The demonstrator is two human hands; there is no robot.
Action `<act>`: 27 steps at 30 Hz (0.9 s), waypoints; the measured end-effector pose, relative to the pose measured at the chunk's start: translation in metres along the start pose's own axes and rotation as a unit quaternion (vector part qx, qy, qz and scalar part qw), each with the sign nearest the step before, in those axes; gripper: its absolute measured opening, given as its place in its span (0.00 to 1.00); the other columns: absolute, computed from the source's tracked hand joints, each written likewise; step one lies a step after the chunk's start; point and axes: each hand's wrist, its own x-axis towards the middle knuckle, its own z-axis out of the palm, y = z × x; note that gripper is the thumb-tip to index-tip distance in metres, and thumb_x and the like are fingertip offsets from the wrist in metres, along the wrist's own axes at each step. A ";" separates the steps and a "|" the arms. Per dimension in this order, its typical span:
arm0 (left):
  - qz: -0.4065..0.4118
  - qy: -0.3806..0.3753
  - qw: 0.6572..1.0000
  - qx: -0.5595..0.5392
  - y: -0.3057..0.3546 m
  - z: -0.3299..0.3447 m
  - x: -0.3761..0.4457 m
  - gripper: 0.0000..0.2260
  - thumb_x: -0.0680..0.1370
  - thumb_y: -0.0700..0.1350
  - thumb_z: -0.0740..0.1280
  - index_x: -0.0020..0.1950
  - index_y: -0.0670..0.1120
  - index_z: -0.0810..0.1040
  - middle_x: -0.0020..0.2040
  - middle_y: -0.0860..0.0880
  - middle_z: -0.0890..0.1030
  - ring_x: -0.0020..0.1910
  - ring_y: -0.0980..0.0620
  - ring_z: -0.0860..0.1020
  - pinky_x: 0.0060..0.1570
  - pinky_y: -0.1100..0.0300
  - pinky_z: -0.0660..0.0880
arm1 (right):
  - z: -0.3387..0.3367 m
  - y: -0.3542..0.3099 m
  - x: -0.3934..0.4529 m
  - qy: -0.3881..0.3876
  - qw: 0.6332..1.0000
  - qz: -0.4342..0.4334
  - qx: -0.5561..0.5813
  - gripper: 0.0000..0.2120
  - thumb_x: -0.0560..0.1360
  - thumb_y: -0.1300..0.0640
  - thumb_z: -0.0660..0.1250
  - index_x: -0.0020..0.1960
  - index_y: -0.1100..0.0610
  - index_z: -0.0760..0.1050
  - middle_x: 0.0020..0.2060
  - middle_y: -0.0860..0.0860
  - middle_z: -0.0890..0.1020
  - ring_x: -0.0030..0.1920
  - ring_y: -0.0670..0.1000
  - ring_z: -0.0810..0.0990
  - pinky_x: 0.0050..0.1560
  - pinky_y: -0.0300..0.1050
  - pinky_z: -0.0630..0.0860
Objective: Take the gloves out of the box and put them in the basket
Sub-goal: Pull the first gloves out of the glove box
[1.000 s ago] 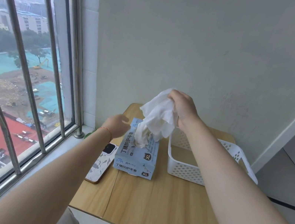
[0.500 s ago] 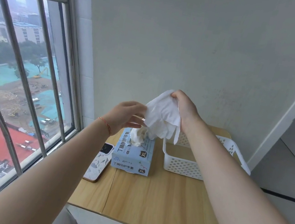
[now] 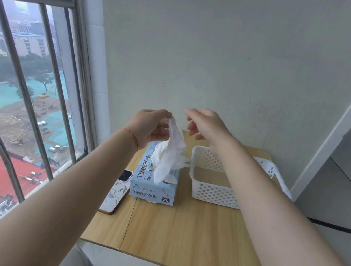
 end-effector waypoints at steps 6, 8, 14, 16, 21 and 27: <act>-0.045 -0.055 0.997 -0.029 -0.002 0.006 -0.003 0.09 0.80 0.41 0.61 0.49 0.36 0.77 0.42 0.38 0.84 0.39 0.41 0.84 0.37 0.56 0.82 | 0.005 -0.008 -0.006 -0.104 0.985 0.002 -0.139 0.19 0.70 0.54 0.73 0.57 0.56 0.71 0.50 0.53 0.80 0.48 0.51 0.81 0.45 0.48 0.79; -0.065 -0.080 0.994 -0.031 -0.005 0.004 -0.004 0.11 0.79 0.40 0.58 0.52 0.35 0.78 0.46 0.36 0.84 0.45 0.38 0.84 0.42 0.54 0.83 | 0.005 -0.005 -0.005 -0.092 0.982 0.006 -0.164 0.15 0.72 0.60 0.69 0.57 0.57 0.71 0.49 0.53 0.78 0.47 0.52 0.79 0.44 0.47 0.77; -0.045 -0.006 0.996 0.074 -0.014 0.000 0.002 0.08 0.78 0.37 0.60 0.48 0.38 0.79 0.39 0.42 0.83 0.34 0.47 0.82 0.36 0.58 0.81 | 0.012 -0.002 -0.001 -0.042 0.973 0.011 -0.228 0.06 0.75 0.65 0.58 0.44 0.61 0.73 0.39 0.54 0.70 0.40 0.51 0.68 0.38 0.44 0.65; 0.007 0.015 0.988 0.153 -0.017 -0.001 0.007 0.08 0.76 0.36 0.63 0.50 0.42 0.80 0.41 0.47 0.81 0.38 0.51 0.79 0.41 0.59 0.79 | 0.010 -0.007 -0.002 -0.035 0.980 0.013 -0.196 0.10 0.74 0.66 0.55 0.37 0.54 0.64 0.34 0.52 0.64 0.35 0.50 0.62 0.32 0.41 0.59; 0.082 -0.194 0.956 0.203 -0.019 0.002 0.016 0.18 0.68 0.37 0.64 0.57 0.42 0.81 0.52 0.43 0.83 0.49 0.50 0.80 0.53 0.57 0.77 | -0.002 -0.028 -0.005 -0.042 0.987 0.021 -0.153 0.10 0.72 0.60 0.58 0.34 0.52 0.62 0.32 0.49 0.63 0.33 0.51 0.61 0.31 0.42 0.56; 0.017 -0.209 0.966 0.154 -0.036 0.006 0.028 0.24 0.64 0.46 0.73 0.58 0.39 0.80 0.61 0.34 0.79 0.61 0.35 0.77 0.66 0.40 0.72 | -0.015 -0.031 -0.001 0.004 0.996 0.011 -0.092 0.12 0.69 0.59 0.58 0.33 0.51 0.56 0.31 0.48 0.57 0.34 0.51 0.54 0.33 0.46 0.52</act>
